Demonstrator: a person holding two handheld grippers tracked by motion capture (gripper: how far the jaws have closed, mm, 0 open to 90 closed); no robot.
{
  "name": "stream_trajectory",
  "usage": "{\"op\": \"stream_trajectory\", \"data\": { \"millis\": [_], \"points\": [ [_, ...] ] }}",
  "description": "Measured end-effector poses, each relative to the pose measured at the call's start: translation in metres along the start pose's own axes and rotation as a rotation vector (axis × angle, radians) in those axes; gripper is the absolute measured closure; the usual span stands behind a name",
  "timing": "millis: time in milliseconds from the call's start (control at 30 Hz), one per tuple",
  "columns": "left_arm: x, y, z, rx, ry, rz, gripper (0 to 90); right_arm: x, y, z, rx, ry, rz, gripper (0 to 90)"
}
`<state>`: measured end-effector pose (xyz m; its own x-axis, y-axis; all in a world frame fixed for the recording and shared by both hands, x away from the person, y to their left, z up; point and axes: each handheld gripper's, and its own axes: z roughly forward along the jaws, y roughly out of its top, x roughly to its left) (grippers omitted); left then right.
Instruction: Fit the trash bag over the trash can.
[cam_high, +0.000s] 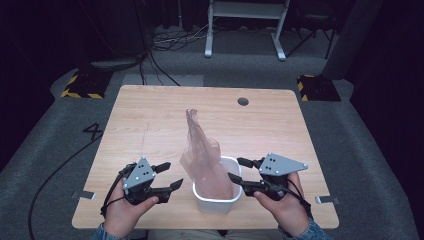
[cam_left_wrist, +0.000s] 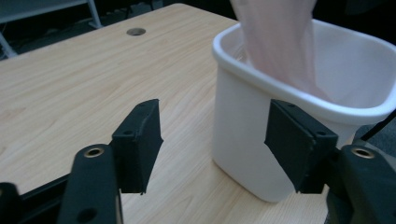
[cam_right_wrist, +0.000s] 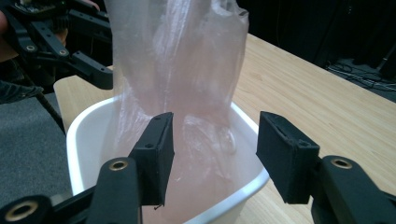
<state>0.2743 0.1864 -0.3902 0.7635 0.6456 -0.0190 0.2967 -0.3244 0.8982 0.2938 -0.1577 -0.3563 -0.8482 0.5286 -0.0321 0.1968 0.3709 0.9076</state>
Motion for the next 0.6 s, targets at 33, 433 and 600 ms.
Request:
{"op": "stream_trajectory", "data": {
  "millis": [33, 433, 600],
  "points": [
    [-0.004, 0.002, 0.001, -0.003, -0.005, 0.008, 37.5, 0.001, 0.000, 0.001, 0.003, 0.002, -0.002, 46.9],
    [-0.020, 0.016, 0.007, -0.031, -0.087, 0.035, 52.7, 0.010, 0.001, 0.012, 0.011, 0.047, -0.016, 46.5],
    [-0.020, 0.017, 0.009, -0.031, -0.123, 0.027, 81.8, 0.016, 0.004, 0.017, 0.013, 0.065, -0.030, 46.6]
  ]
}}
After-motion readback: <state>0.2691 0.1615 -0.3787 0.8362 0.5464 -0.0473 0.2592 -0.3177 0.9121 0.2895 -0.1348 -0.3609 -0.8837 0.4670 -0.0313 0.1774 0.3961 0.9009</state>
